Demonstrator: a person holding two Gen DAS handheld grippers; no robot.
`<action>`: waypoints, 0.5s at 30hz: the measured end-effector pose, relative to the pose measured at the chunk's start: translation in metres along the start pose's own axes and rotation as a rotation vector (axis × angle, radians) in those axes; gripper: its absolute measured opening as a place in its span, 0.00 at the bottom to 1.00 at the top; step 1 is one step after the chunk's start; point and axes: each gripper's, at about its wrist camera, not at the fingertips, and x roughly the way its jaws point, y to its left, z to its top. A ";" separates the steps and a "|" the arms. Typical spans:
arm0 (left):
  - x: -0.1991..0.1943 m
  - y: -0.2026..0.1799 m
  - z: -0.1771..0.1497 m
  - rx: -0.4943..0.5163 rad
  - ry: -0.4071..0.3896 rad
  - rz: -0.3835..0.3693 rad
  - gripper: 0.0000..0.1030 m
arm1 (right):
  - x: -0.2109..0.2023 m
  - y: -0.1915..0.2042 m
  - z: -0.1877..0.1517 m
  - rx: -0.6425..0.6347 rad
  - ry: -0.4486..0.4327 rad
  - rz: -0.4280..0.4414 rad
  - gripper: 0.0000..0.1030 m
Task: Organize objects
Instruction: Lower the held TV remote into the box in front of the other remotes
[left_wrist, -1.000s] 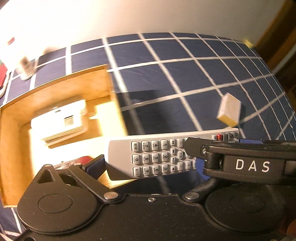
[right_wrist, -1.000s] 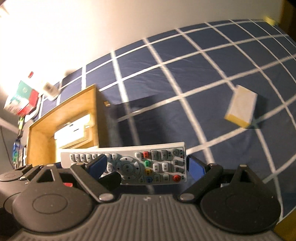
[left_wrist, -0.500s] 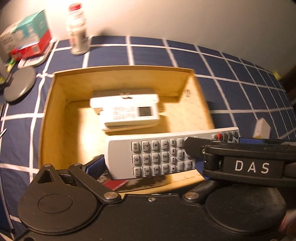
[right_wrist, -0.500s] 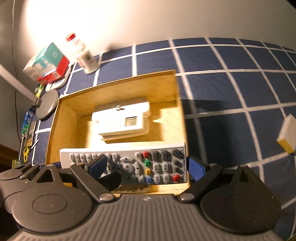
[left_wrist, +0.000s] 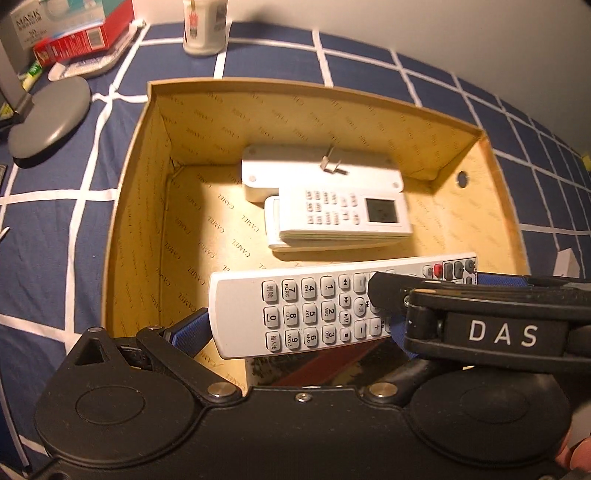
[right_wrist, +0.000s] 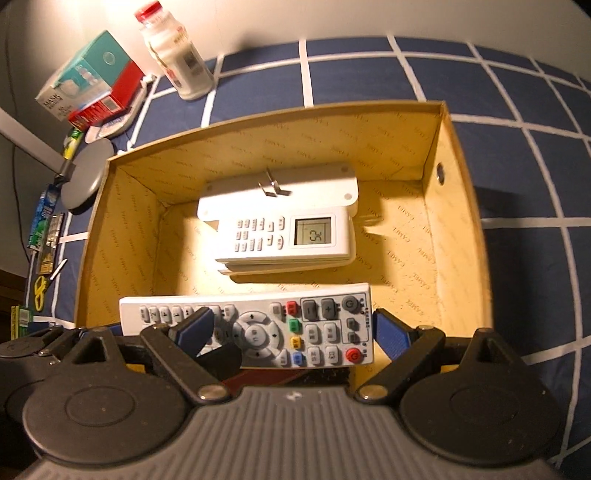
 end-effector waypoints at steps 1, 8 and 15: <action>0.004 0.001 0.002 0.001 0.007 0.001 0.98 | 0.005 -0.001 0.002 0.004 0.008 0.001 0.89; 0.033 0.009 0.015 0.007 0.071 -0.008 0.98 | 0.035 -0.007 0.012 0.027 0.060 -0.010 0.89; 0.056 0.011 0.028 0.013 0.118 -0.016 0.98 | 0.057 -0.017 0.024 0.054 0.098 -0.019 0.89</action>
